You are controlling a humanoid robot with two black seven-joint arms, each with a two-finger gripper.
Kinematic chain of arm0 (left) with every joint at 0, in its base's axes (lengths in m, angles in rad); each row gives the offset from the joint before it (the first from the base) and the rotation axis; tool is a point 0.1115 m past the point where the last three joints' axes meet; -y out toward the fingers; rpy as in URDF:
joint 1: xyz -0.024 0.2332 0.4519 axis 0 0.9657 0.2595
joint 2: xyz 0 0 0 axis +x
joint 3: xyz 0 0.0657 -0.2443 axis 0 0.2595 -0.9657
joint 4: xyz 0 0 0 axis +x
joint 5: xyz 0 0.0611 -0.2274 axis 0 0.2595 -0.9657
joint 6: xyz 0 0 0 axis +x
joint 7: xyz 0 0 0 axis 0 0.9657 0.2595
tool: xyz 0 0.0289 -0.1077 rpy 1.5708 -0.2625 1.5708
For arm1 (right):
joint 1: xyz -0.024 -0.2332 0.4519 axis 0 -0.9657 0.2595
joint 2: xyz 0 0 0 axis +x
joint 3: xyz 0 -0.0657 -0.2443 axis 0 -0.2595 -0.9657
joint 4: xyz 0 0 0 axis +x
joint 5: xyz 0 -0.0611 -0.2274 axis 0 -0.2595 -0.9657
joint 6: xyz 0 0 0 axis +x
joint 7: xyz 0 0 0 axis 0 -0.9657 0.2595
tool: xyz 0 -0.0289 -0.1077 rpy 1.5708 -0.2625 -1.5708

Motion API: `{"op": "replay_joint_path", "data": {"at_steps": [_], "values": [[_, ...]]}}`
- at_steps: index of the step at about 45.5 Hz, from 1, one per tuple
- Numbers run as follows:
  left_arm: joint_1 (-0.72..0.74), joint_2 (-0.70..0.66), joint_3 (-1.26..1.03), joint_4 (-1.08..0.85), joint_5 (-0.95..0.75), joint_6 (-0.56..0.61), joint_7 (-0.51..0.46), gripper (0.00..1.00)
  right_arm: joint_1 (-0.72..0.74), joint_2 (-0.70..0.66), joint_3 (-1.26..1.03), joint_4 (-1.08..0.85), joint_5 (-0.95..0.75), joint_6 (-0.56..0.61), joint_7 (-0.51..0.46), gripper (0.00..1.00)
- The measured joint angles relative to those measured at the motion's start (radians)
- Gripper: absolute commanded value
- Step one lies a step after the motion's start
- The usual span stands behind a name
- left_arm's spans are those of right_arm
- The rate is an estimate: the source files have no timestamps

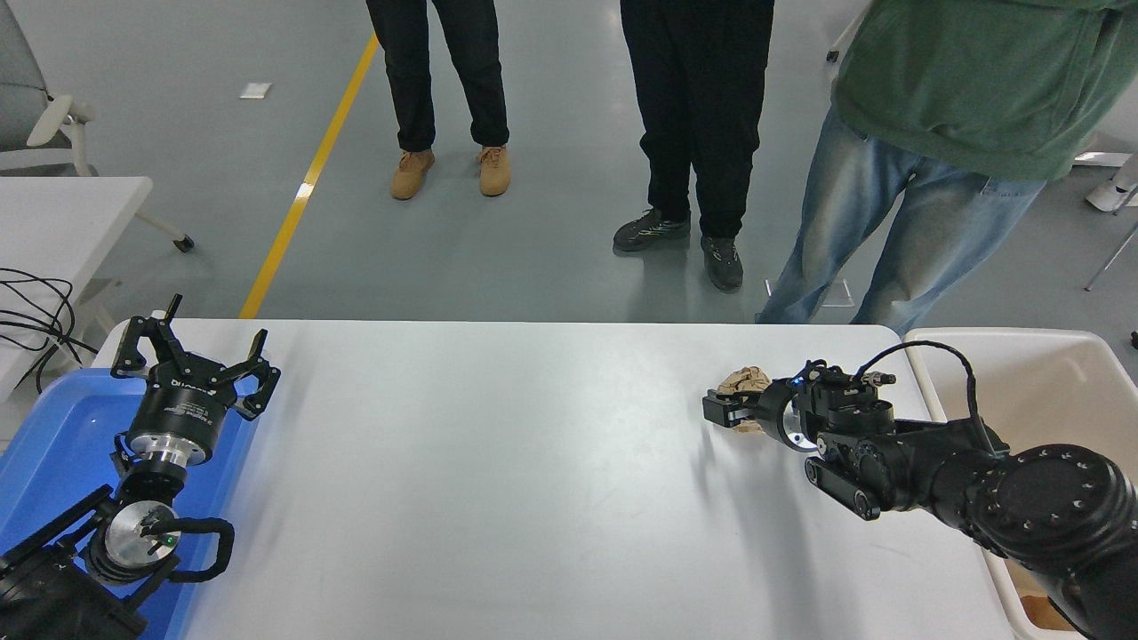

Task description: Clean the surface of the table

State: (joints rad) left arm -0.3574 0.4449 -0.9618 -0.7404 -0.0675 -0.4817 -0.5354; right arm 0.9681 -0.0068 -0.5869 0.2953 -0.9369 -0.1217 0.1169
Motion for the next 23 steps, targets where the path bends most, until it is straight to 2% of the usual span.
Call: {"op": "replay_joint_path", "data": {"at_steps": [9, 11, 14, 20, 23], "values": [[0.000, 0.000, 0.000, 0.000, 0.000, 0.000, 0.000, 0.99, -0.014, 0.004, -0.012, -0.029, -0.005, -0.002, 0.003, 0.84], [0.000, 0.000, 0.000, 0.000, 0.000, 0.000, 0.000, 0.99, -0.017, 0.004, -0.017, -0.036, -0.005, -0.003, 0.003, 0.78], [0.000, 0.000, 0.000, 0.000, 0.000, 0.000, 0.000, 0.99, -0.022, 0.005, -0.024, -0.048, -0.006, -0.004, 0.003, 0.73], [0.000, 0.000, 0.000, 0.000, 0.000, 0.000, 0.000, 0.99, -0.030, 0.006, -0.033, -0.070, -0.006, -0.006, 0.005, 0.53], [0.000, 0.000, 0.000, 0.000, 0.000, 0.000, 0.000, 0.99, -0.032, 0.006, -0.036, -0.074, -0.006, -0.004, 0.008, 0.30]]}}
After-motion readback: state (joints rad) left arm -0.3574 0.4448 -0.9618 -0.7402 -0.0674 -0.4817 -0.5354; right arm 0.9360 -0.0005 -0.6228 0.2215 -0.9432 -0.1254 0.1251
